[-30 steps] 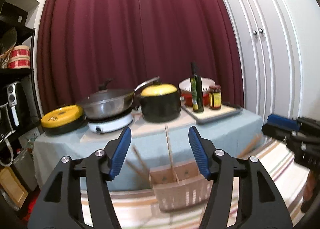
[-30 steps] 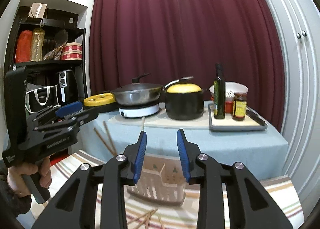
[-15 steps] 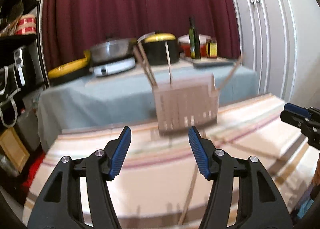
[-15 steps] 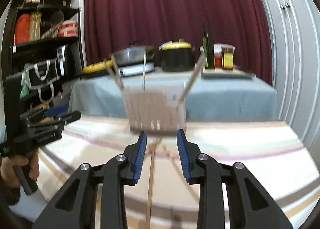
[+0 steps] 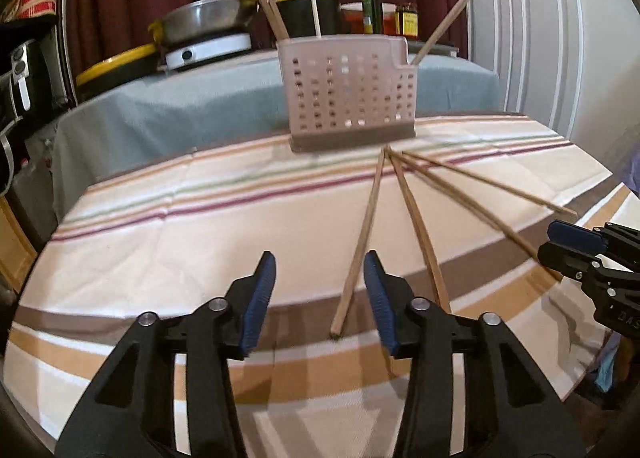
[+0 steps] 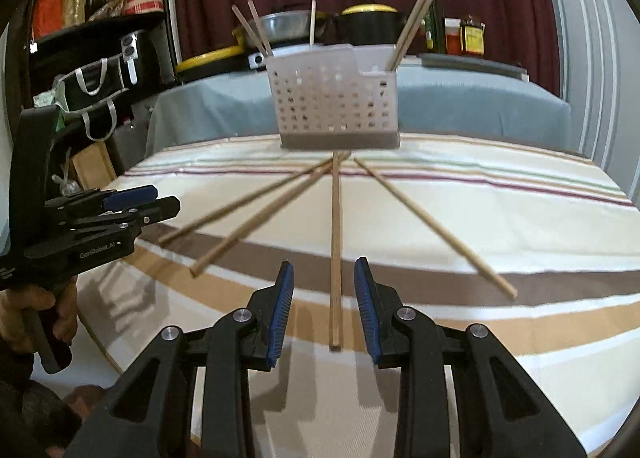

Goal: Organize utensils
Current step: 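Move both grippers back down to the remaining chopsticks on the cloth, then close the right gripper on a chopstick while the left gripper grasps another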

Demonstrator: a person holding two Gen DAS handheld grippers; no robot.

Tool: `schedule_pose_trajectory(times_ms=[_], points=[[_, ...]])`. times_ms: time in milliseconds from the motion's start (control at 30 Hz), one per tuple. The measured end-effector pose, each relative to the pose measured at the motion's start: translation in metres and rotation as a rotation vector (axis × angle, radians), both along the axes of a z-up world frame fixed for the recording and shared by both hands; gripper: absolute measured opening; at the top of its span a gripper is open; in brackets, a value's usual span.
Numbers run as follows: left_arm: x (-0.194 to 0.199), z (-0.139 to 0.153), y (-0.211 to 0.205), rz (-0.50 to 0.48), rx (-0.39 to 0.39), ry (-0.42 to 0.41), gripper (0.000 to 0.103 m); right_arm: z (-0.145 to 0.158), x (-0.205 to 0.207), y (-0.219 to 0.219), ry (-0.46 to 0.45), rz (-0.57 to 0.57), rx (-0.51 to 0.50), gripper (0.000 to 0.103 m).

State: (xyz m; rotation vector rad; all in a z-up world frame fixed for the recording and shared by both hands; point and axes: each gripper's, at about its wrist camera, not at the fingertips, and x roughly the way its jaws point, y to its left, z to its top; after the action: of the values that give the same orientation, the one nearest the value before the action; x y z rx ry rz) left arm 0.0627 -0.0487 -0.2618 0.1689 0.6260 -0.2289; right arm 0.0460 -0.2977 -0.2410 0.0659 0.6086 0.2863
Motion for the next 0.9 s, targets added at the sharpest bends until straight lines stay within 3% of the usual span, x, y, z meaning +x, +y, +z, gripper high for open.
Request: schedule_pose_trajectory(times_ms=[267, 333, 533, 633, 900], points=[[0.004, -0.014, 0.000, -0.020, -0.009, 0.059, 0.030, -0.013, 0.001, 0.001, 0.041, -0.014, 0.000, 0.028], [0.006, -0.015, -0.001, -0.025, -0.007, 0.075, 0.021, -0.014, 0.002, 0.001, 0.043, -0.015, 0.003, 0.026], [0.005, -0.017, -0.005, -0.039, 0.006, 0.087, 0.011, -0.015, 0.003, -0.003, 0.046, -0.024, 0.016, 0.012], [0.002, -0.018, -0.006, -0.040, 0.006, 0.079, 0.010, -0.015, 0.002, -0.003, 0.045, -0.023, 0.014, 0.007], [-0.007, -0.014, -0.006, -0.038, 0.009, 0.050, 0.007, -0.015, 0.000, -0.002, 0.035, -0.026, 0.005, 0.007]])
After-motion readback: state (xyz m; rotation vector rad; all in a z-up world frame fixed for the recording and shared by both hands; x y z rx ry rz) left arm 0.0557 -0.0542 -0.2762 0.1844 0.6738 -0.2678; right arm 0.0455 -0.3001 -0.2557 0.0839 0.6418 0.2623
